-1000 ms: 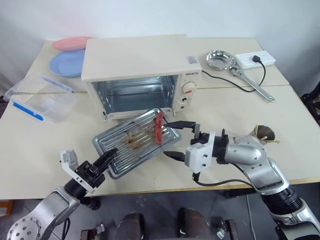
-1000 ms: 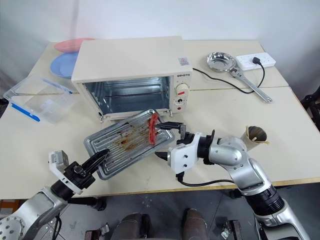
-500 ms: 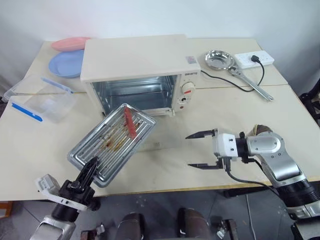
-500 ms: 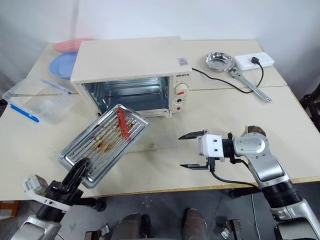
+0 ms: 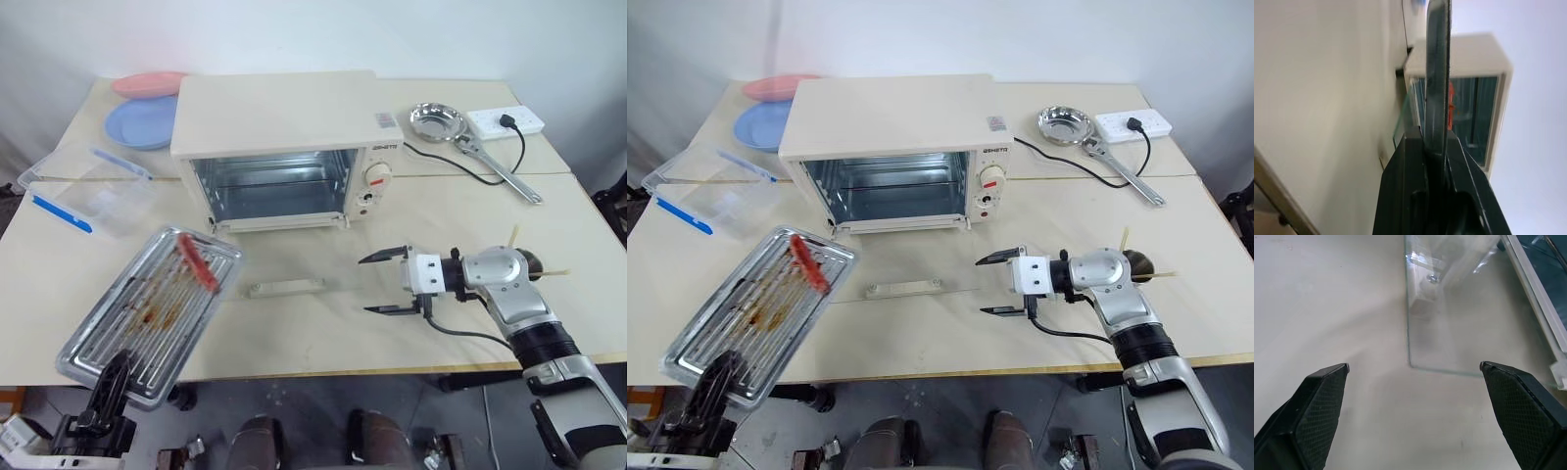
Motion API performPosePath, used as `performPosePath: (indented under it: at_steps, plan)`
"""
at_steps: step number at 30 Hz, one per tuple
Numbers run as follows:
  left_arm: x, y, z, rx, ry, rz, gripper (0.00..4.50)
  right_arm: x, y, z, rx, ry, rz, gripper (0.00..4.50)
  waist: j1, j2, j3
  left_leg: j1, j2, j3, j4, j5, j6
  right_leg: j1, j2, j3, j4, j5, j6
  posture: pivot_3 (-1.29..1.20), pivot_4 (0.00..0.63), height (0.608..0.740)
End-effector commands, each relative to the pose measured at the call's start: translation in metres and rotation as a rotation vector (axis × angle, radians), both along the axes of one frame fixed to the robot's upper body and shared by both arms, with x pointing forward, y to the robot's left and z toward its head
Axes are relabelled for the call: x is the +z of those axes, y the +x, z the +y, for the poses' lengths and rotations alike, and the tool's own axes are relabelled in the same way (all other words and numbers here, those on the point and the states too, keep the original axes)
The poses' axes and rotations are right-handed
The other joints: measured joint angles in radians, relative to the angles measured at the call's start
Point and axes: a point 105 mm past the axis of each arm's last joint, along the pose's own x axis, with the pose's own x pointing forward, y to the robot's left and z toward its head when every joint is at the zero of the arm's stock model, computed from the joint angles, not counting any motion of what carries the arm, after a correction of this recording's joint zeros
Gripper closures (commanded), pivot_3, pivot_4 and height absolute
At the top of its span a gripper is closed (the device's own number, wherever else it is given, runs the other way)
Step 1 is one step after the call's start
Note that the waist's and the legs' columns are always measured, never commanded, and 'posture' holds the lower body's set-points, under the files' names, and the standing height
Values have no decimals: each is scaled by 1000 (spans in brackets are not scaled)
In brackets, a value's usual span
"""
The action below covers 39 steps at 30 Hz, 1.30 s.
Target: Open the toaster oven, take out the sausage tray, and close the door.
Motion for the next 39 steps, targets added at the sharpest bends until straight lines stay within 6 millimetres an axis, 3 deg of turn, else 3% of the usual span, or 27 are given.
performPosePath:
  at_steps: [1,4,11,17,25,27,39]
  plan:
    - [9,-14,16,140,-10,-77,4500,-18,1,3,-8,7,49,15,-1,-2,-1,0,2,0,3,-3,0,1,2,1,0,0,0,0,150,740]
    - [9,-18,25,213,-17,-88,4500,-24,3,7,-13,22,58,609,-3,-8,-5,0,3,0,3,-4,1,2,3,2,-3,0,0,0,150,740]
    - [2,-25,31,288,-34,-65,4500,-34,1,5,17,-8,60,2969,7,-5,-3,2,4,1,3,-5,1,2,5,3,-3,0,-1,0,150,740]
    - [-2,-28,30,310,-46,-53,4500,-31,6,9,10,16,61,3990,-9,-2,-3,3,9,1,3,-5,1,2,9,4,-3,2,-10,0,150,740]
    - [-2,-26,29,310,-48,-58,4500,-36,-10,-17,72,-56,159,4072,14,5,-3,2,8,1,3,-5,0,1,10,6,-5,2,-11,0,150,740]
    - [-2,-25,29,305,-47,-58,4500,-32,-5,-14,59,-40,141,4457,15,3,-4,2,8,2,3,-5,0,1,10,6,-6,2,-11,0,150,740]
    - [-6,-21,30,281,-51,-54,4500,-3,-2,14,139,18,80,4485,0,4,-4,3,14,4,4,-7,-1,-1,14,6,-6,2,-13,0,150,740]
